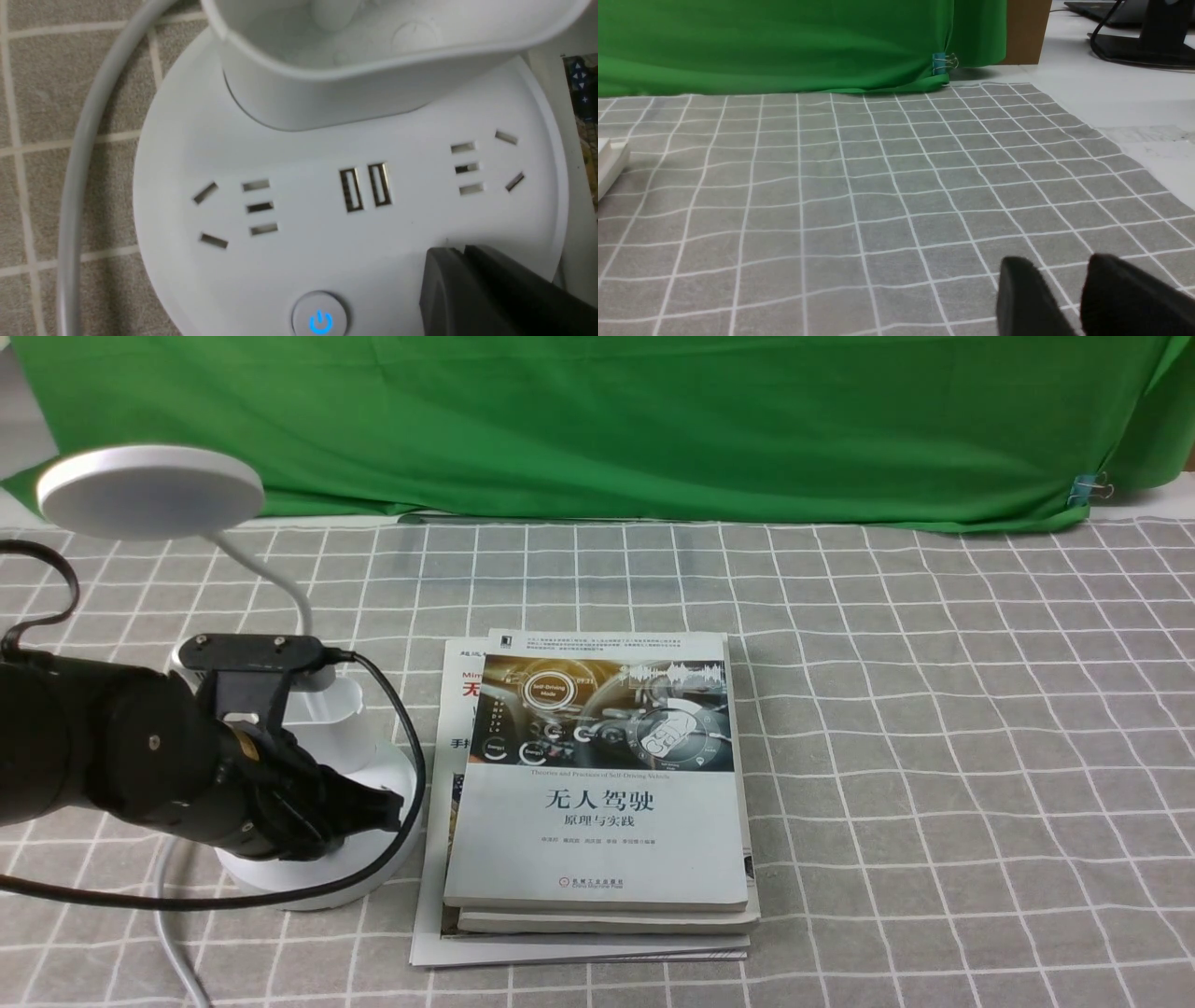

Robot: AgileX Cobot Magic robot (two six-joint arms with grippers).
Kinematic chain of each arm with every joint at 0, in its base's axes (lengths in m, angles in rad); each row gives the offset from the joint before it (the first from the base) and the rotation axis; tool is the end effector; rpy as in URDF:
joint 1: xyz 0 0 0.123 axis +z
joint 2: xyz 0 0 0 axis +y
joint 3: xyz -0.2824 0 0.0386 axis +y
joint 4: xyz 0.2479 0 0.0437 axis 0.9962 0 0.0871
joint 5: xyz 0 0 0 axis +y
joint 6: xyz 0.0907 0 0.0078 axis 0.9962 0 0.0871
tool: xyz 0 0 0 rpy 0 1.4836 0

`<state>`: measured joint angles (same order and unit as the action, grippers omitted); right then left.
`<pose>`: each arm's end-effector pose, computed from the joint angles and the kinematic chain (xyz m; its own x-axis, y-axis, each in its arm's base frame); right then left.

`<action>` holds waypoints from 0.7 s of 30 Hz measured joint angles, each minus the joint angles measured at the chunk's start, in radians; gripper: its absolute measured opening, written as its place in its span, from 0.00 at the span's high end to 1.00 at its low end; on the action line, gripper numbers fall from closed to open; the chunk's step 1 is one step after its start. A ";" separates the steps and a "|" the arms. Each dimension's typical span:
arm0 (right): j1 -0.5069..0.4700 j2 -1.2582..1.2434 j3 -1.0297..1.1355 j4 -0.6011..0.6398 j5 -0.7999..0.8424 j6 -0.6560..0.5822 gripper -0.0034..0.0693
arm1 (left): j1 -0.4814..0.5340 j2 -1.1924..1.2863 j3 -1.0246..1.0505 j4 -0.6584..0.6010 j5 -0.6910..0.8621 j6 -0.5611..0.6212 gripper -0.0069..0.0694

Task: Turn on the desk lamp on the grey coffee tablecloth with your hand.
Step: 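Press the power button on the lamp base to turn the lamp on with the left gripper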

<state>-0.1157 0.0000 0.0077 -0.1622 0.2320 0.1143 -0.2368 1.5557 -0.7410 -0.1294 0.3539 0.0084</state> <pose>0.0550 -0.0098 0.1897 -0.1545 -0.0259 -0.9877 0.1452 0.9882 -0.0487 0.2703 -0.0694 0.1754 -0.8800 0.0964 -0.4650 0.1566 0.9833 -0.0925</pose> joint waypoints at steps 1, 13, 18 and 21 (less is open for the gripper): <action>0.000 0.000 0.000 0.000 0.000 0.000 0.62 | 0.000 0.001 -0.001 0.000 0.000 0.000 0.89; 0.000 0.000 0.000 0.000 0.000 0.000 0.62 | 0.000 0.030 -0.013 0.000 0.021 0.002 0.89; 0.000 0.000 0.000 0.000 0.000 0.000 0.62 | 0.000 0.033 -0.014 0.000 0.025 0.002 0.89; 0.000 0.000 0.000 0.000 0.000 0.000 0.62 | -0.005 0.041 -0.020 0.005 0.029 0.002 0.89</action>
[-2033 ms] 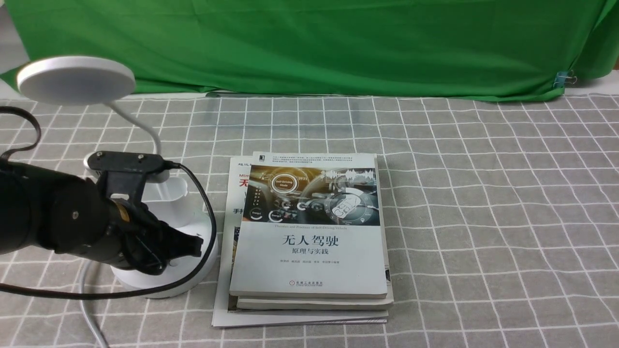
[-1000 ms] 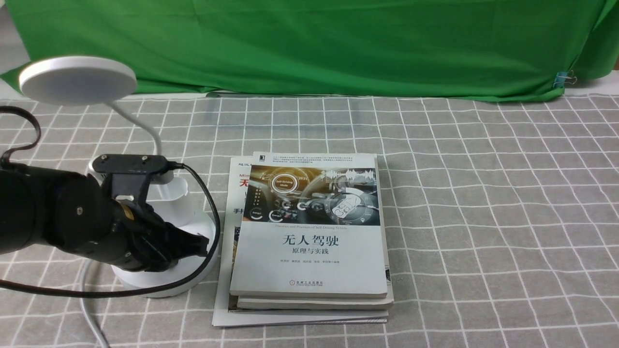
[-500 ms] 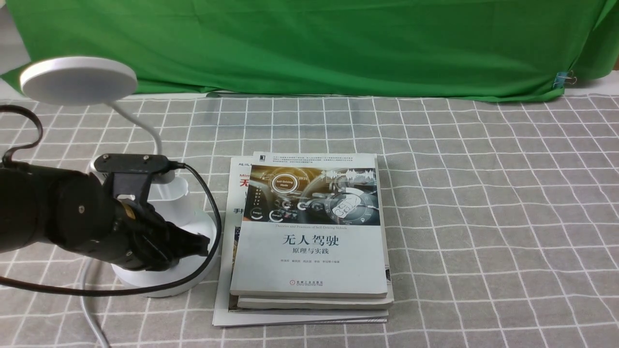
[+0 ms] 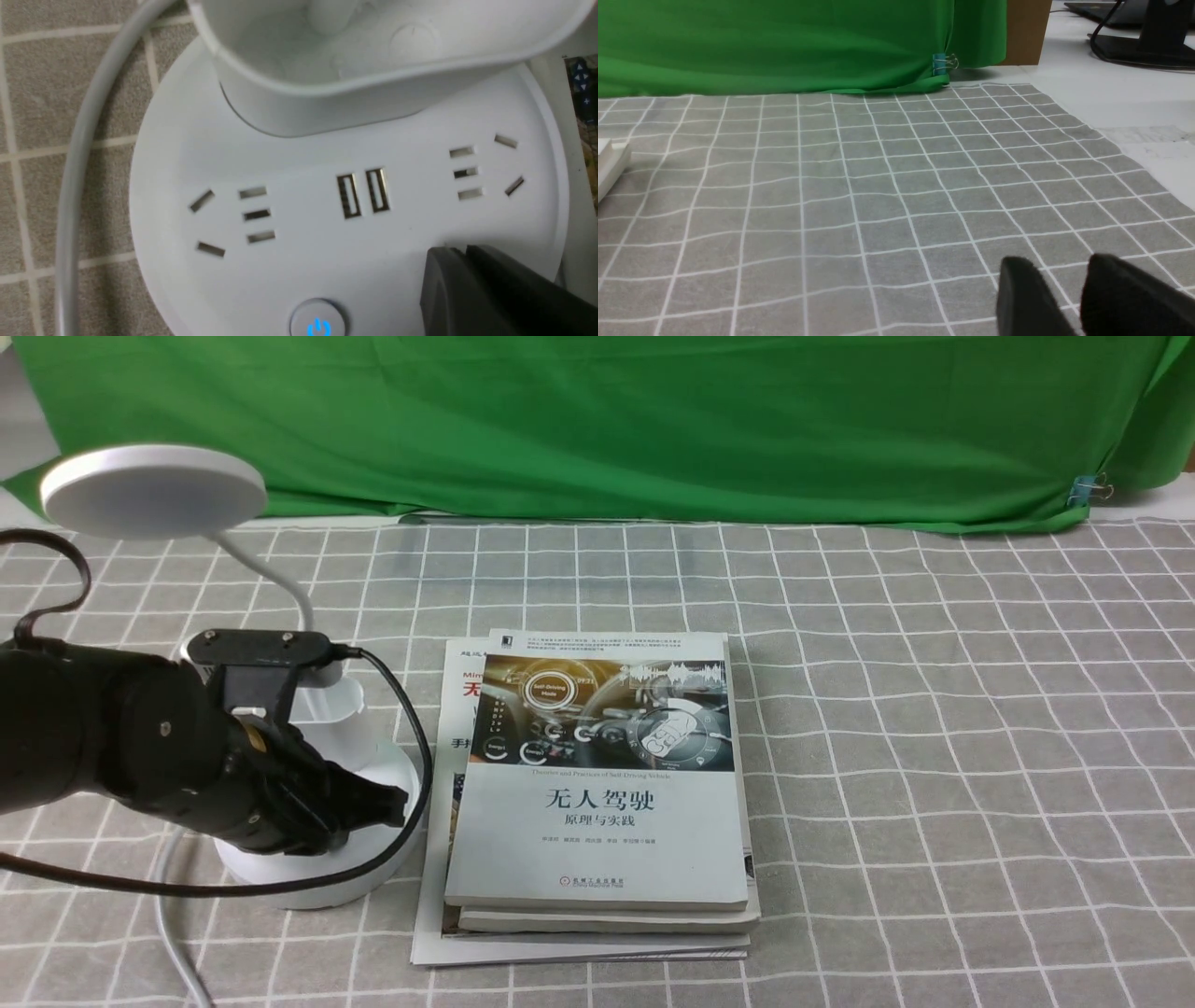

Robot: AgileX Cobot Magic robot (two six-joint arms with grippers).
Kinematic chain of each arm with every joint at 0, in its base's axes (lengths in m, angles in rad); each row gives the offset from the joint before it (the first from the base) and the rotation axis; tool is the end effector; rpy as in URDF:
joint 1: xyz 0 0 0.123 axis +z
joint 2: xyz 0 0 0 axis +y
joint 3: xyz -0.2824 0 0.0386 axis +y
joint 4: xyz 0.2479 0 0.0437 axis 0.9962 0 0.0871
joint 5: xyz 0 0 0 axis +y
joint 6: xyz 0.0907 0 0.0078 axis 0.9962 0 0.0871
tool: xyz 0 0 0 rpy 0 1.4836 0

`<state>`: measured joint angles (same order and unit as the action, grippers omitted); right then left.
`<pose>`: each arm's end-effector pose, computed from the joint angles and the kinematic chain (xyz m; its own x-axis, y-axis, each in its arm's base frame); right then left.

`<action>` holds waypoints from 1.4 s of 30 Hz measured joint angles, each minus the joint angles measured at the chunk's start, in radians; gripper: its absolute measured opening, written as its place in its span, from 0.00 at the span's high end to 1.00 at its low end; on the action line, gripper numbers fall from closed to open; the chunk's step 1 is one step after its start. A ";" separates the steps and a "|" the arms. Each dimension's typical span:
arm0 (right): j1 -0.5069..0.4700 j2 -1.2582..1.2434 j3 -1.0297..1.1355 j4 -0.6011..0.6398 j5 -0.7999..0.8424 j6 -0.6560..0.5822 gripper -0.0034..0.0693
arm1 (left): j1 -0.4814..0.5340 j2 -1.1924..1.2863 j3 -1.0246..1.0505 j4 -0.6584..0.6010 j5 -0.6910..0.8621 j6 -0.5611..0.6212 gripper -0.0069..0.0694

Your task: Turn on the desk lamp on the grey coffee tablecloth with your hand.

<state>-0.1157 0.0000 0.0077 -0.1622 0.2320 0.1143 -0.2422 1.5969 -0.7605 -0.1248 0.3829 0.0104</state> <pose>0.0550 -0.0098 0.1897 -0.1545 -0.0259 -0.9877 0.1452 0.9882 -0.0487 0.2740 -0.0721 0.1673 -0.9001 0.1141 -0.4204 0.1650 0.9825 -0.0868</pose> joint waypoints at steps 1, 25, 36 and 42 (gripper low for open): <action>0.000 0.000 0.000 0.000 0.000 0.000 0.62 | -0.007 0.004 -0.001 0.010 -0.006 0.000 0.89; 0.000 0.000 0.000 0.000 0.000 0.000 0.62 | -0.096 -0.264 0.023 0.153 0.044 -0.043 0.88; 0.000 0.000 0.000 0.000 0.000 0.000 0.62 | -0.096 -0.759 0.235 0.010 0.177 0.026 0.88; 0.000 0.000 0.000 0.000 0.000 0.000 0.62 | -0.096 -1.147 0.355 -0.029 0.177 0.027 0.88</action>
<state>-0.1157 0.0000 0.0077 -0.1622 0.2320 0.1143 -0.3383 0.4498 -0.4053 -0.1534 0.5599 0.0376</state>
